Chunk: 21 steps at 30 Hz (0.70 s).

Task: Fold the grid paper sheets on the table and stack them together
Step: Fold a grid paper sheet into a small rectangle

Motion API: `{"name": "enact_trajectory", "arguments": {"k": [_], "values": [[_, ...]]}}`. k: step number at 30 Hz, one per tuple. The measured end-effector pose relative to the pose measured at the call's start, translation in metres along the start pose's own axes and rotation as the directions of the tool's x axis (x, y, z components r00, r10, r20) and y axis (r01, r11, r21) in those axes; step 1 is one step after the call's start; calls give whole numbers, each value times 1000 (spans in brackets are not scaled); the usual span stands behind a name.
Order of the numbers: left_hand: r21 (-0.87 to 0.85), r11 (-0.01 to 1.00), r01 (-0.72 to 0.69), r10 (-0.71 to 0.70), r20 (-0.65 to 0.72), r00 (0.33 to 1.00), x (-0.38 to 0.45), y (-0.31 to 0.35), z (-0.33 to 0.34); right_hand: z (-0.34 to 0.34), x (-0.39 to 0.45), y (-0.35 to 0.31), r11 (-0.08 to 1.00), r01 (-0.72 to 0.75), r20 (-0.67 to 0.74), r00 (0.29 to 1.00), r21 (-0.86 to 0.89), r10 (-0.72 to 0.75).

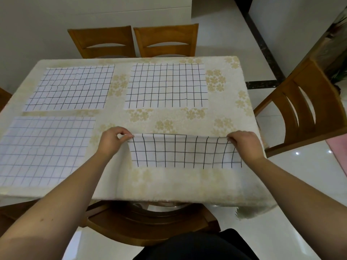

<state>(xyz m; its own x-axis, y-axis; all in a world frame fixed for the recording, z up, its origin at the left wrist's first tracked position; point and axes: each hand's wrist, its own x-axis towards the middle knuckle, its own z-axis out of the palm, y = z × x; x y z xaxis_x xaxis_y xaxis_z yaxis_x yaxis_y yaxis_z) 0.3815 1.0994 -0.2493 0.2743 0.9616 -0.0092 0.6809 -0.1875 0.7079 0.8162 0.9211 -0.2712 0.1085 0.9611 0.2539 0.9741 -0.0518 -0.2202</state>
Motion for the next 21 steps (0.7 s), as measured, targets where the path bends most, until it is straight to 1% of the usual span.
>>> {"name": "enact_trajectory", "arguments": {"k": [2,4,7,9,11,13,15,17,19,21], "values": [[97,990,-98,106,-80,991,13,11,-15,-18,19,-1,1000,25,-40,999,-12,-25],[174,969,-174,201,-147,969,26,23,-30,-34,35,0,999,41,-90,995,-21,-42],[246,937,-248,305,-229,925,40,40,-48,-51,53,0,998,63,-181,981,-27,-67],[295,912,-286,361,-243,900,44,45,-54,-57,55,-2,997,69,-244,967,-26,-74],[334,887,-319,406,-232,884,42,43,-54,-55,49,-1,997,65,-255,964,-28,-70],[378,861,-342,436,-198,878,36,36,-50,-48,38,1,999,43,-201,978,-23,-47],[428,829,-361,455,-140,880,25,23,-40,-34,21,1,999,36,-184,982,5,-35],[439,817,-373,445,-69,893,12,8,-27,-17,2,3,999,48,-169,985,22,-43],[451,811,-372,412,9,911,-4,-7,-11,2,-19,6,999,40,-119,992,16,-38],[498,785,-368,384,73,920,-19,-22,2,21,-41,13,999,19,-62,998,34,-17]]}}
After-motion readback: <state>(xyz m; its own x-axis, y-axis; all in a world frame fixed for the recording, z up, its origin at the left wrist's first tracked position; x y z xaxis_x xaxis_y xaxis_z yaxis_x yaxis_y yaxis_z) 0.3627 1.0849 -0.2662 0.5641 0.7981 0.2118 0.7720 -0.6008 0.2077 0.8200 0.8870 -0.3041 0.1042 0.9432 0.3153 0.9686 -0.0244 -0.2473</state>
